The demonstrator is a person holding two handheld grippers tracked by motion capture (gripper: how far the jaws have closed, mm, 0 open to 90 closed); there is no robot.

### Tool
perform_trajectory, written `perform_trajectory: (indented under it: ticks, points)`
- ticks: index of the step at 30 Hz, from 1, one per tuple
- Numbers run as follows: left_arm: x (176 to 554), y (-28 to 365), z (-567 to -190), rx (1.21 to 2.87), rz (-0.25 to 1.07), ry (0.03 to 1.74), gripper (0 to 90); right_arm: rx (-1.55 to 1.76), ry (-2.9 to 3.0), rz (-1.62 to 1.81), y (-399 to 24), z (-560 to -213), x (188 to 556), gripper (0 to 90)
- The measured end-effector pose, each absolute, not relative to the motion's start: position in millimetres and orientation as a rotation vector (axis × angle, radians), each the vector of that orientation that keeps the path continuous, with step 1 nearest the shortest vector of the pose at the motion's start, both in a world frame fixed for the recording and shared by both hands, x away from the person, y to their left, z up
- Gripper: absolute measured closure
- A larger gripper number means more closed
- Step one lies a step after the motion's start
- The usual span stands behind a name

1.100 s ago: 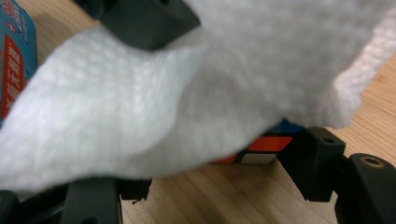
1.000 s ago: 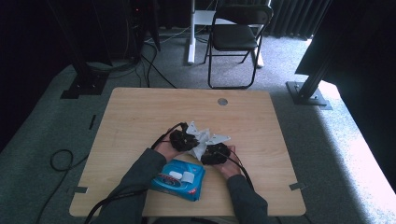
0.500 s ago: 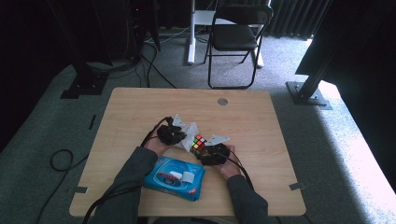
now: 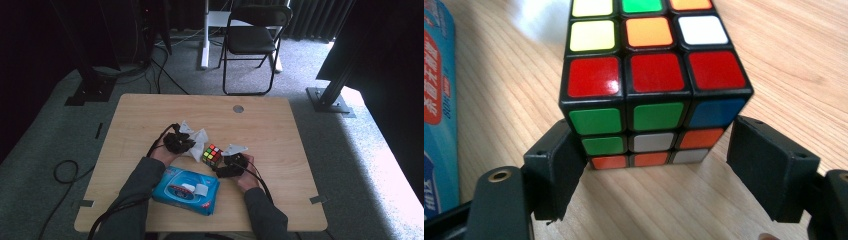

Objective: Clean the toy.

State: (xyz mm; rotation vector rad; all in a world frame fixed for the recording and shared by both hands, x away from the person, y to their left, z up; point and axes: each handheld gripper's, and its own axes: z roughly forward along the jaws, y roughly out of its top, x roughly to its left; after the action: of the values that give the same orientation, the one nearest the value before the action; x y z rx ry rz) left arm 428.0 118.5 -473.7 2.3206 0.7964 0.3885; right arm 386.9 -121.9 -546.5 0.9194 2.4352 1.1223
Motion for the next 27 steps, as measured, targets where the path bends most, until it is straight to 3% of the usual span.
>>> perform_trajectory:
  ticks: [9, 27]
  points:
    - [429, 128, -472, 2.297, 0.386, 0.821, 86.8, 0.974, 2.397, 1.180, -133, -542, 383, 27.6]
    - [423, 122, -472, 2.286, 0.354, 0.788, 86.7, 1.043, 2.281, 1.367, -143, -519, 376, 44.6]
